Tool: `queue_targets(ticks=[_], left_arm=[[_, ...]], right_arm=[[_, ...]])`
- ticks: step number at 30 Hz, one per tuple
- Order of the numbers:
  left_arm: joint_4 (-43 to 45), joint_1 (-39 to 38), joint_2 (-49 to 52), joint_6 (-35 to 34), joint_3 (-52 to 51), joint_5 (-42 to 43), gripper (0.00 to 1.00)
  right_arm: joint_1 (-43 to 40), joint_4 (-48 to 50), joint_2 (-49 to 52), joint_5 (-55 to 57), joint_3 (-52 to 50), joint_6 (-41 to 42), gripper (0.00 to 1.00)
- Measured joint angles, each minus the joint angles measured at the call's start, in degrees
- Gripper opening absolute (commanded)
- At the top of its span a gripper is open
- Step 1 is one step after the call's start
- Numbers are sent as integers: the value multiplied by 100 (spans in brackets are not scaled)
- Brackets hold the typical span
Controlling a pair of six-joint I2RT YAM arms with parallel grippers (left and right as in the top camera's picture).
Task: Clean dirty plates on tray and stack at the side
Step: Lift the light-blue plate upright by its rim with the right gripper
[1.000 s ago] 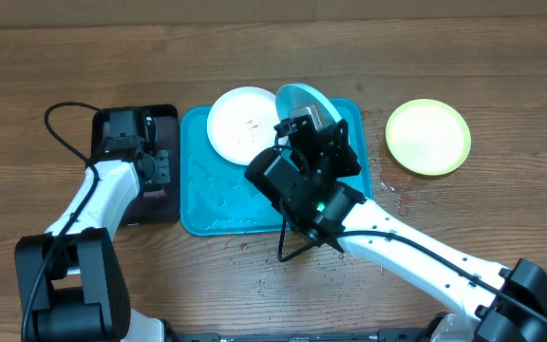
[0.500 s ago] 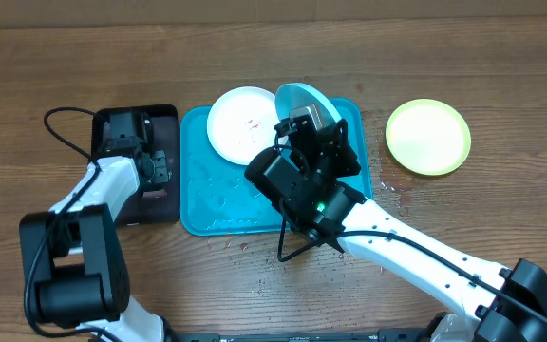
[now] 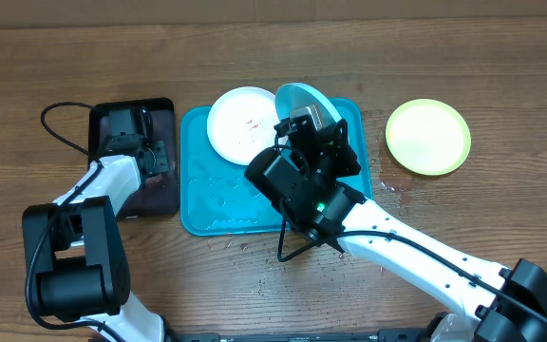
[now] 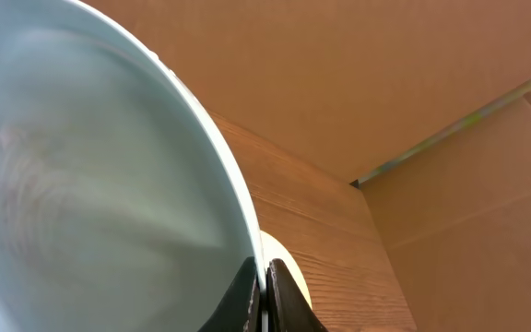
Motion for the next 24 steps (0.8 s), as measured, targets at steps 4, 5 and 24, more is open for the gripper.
queue_targets(ticks=[4,5,24], left_arm=[[-127,0,-24,33,2,-2,68],[-192,2,-57,33,2,-2,66],[-1394,26,-505,-2,52,87,11]], right_arm=[[0,0,0,-2,0,2,4],[0,-2,0,0,0,2,4],[0,2,0,-107,0,2,4]])
